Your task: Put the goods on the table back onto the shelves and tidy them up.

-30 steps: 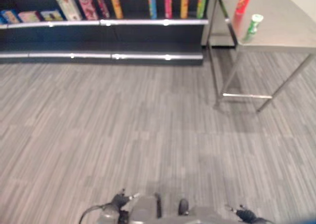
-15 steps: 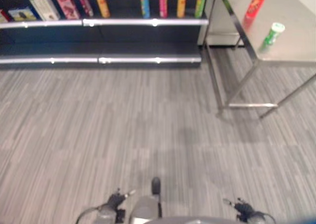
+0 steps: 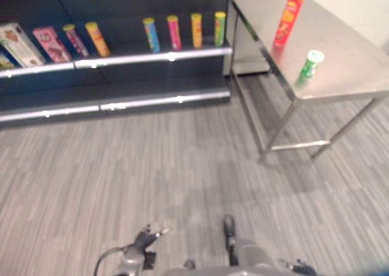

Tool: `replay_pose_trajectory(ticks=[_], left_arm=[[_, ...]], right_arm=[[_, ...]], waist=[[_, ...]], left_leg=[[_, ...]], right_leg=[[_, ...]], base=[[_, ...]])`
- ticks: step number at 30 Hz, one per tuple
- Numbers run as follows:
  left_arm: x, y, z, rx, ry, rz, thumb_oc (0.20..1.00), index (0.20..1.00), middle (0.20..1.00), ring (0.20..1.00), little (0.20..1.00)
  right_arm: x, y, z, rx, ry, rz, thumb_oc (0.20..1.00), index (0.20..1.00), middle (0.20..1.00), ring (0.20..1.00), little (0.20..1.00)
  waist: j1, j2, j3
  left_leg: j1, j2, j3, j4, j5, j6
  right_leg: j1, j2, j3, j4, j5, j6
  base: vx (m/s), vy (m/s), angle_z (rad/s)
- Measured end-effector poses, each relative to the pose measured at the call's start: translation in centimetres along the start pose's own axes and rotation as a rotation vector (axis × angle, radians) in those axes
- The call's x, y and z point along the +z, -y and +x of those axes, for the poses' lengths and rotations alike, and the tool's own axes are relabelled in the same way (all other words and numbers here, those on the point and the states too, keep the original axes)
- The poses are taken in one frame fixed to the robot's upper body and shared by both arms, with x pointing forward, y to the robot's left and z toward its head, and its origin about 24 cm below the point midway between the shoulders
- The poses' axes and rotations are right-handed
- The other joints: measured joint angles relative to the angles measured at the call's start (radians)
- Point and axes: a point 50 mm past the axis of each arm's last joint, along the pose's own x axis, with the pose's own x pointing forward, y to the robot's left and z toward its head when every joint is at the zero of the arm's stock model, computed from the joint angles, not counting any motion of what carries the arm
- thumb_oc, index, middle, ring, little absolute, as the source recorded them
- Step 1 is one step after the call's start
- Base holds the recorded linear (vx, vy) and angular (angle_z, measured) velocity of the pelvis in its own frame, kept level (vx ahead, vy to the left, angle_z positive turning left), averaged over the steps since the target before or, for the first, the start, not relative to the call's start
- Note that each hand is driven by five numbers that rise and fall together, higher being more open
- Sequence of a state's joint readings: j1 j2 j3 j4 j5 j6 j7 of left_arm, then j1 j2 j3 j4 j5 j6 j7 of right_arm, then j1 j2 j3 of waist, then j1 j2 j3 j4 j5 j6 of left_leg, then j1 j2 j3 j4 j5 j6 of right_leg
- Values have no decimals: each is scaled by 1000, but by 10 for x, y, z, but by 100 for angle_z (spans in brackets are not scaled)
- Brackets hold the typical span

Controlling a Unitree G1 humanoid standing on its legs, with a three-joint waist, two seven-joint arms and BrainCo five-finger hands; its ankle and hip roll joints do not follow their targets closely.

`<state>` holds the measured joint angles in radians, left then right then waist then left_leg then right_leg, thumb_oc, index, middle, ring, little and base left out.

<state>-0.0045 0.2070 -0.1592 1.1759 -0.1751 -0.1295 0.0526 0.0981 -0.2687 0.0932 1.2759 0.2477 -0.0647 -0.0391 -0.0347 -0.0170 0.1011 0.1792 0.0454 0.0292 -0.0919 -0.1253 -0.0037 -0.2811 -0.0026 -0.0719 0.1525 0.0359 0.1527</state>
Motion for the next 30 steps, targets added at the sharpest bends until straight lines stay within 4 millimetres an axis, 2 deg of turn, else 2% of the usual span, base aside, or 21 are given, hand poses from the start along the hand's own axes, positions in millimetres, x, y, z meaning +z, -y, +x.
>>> replay_pose_trajectory(ticks=[2,3,5,6,8,10,11,12,13,14,16,17,19,22,23,24,25,26,28,29,30], left_arm=[[-3,6,-1,-27,-6,20,1000,1000,1000,1000,1000],[-7,5,-1,-28,-27,34,1000,1000,1000,1000,1000],[-11,5,-2,-30,-40,36,1000,1000,1000,1000,1000],[-10,6,-2,-34,-38,38,1000,1000,1000,1000,1000],[0,7,0,-37,-4,28,1000,1000,1000,1000,1000],[0,2,0,-22,-8,25,1000,1000,1000,1000,1000],[-1,1,0,-20,-9,24,1000,1000,1000,1000,1000],[0,2,0,-22,-1,25,1000,1000,1000,1000,1000],[1,2,0,-22,-2,25,1000,1000,1000,1000,1000],[-2,4,0,-29,-15,24,1000,1000,1000,1000,1000],[1,0,1,-19,-6,29,1000,1000,1000,1000,1000],[5,2,1,-24,9,29,1000,1000,1000,1000,1000],[6,1,2,-22,11,30,1000,1000,1000,1000,1000],[-7,0,-1,-18,-30,29,1000,1000,1000,1000,1000],[-14,1,-3,-20,-50,26,1000,1000,1000,1000,1000],[-20,2,-5,-22,-63,24,1000,1000,1000,1000,1000],[-25,2,-7,-20,-79,21,1000,1000,1000,1000,1000],[-29,2,-8,-19,-87,21,1000,1000,1000,1000,1000],[-30,2,-9,-19,-91,18,1000,1000,1000,1000,1000],[-31,4,-9,-20,-92,16,1000,1000,1000,1000,1000],[-19,0,-6,-7,-53,20,1000,1000,1000,1000,1000]], right_arm=[[-4,5,0,-11,-18,-3,1000,1000,1000,1000,1000],[6,6,1,-16,5,3,1000,1000,1000,1000,1000],[18,8,2,-20,40,12,1000,1000,1000,1000,1000],[25,8,3,-18,73,25,1000,1000,1000,1000,1000],[28,9,3,-19,85,25,1000,1000,1000,1000,1000],[32,12,3,-27,92,20,1000,1000,1000,1000,1000],[32,11,3,-26,94,19,1000,1000,1000,1000,1000],[32,14,3,-31,90,14,1000,1000,1000,1000,1000],[31,15,3,-31,90,16,1000,1000,1000,1000,1000],[29,13,3,-28,82,6,1000,1000,1000,1000,1000],[24,8,2,-13,75,5,1000,1000,1000,1000,1000],[26,9,3,-16,78,5,1000,1000,1000,1000,1000],[32,8,3,-15,92,6,1000,1000,1000,1000,1000],[44,7,4,-15,119,8,1000,1000,1000,1000,1000],[48,7,4,-14,130,5,1000,1000,1000,1000,1000],[49,7,4,-13,136,6,1000,1000,1000,1000,1000],[53,6,5,-11,141,1,1000,1000,1000,1000,1000],[55,5,5,-10,138,-13,1000,1000,1000,1000,1000],[56,7,5,-18,139,-12,1000,1000,1000,1000,1000],[48,13,5,-31,116,-16,1000,1000,1000,1000,1000],[40,10,5,-20,95,-18,1000,1000,1000,1000,1000]], waist=[[4,30,-15],[3,36,-15],[7,26,-14],[6,13,-12],[21,-23,4],[34,-24,7],[38,-26,8],[41,-6,6],[37,-3,10],[29,7,8],[38,-26,4],[44,-26,5],[54,-19,9],[90,5,19],[99,12,21],[107,22,14],[114,28,14],[136,29,12],[137,47,1],[126,70,-7],[120,50,-2]], left_leg=[[5,26,-17,46,3,-5],[-8,42,-21,88,8,-33],[-32,43,-23,183,26,-81],[-105,37,-24,340,38,-127],[-263,21,-22,656,64,-185],[-343,16,15,794,70,-171],[-344,11,25,785,74,-165],[-359,20,41,715,71,-160],[-368,25,40,715,69,-162],[-383,46,49,665,62,-153],[-370,37,108,375,78,-139],[-366,40,115,185,138,-143],[-365,52,86,-8,223,-162],[-388,87,77,-6,287,-185],[-386,88,85,-5,290,-183],[-386,89,91,-3,291,-183],[-381,79,100,1,288,-176],[-372,79,123,-4,297,-153],[-361,71,154,-6,322,-116],[-340,78,172,-4,351,-27],[-318,64,185,-1,333,1]], right_leg=[[17,38,-13,12,-20,-32],[36,50,-19,2,-32,-53],[85,48,-30,-30,-38,-71],[122,41,-34,-69,-40,-78],[163,21,-38,-123,-36,-90],[226,16,-45,-180,-37,-100],[239,13,-44,-196,-44,-89],[218,29,-46,-140,-39,-136],[219,34,-67,-132,-21,-210],[252,51,-79,-154,-37,-232],[259,39,-80,-193,-35,-225],[274,50,-79,-229,-31,-220],[298,73,-59,-248,-20,-203],[351,108,-8,-248,-50,-236],[369,116,15,-247,-50,-225],[381,120,38,-244,-54,-232],[389,119,89,-243,-67,-213],[391,114,138,-243,-74,-205],[396,107,173,-242,-85,-186],[417,110,179,-232,-108,-156],[401,86,171,-164,-142,-90]], base=[[485,-111,44],[445,-135,7],[421,-150,23],[373,-147,51],[338,-118,20],[356,-37,-20],[392,-3,-26],[344,18,-23],[291,47,-12],[313,76,11],[416,95,7],[470,115,5],[463,142,-6],[371,184,-49],[398,330,-61],[522,444,-81],[455,385,-118],[325,278,-128],[240,213,-91],[210,203,-41],[209,203,-44]])
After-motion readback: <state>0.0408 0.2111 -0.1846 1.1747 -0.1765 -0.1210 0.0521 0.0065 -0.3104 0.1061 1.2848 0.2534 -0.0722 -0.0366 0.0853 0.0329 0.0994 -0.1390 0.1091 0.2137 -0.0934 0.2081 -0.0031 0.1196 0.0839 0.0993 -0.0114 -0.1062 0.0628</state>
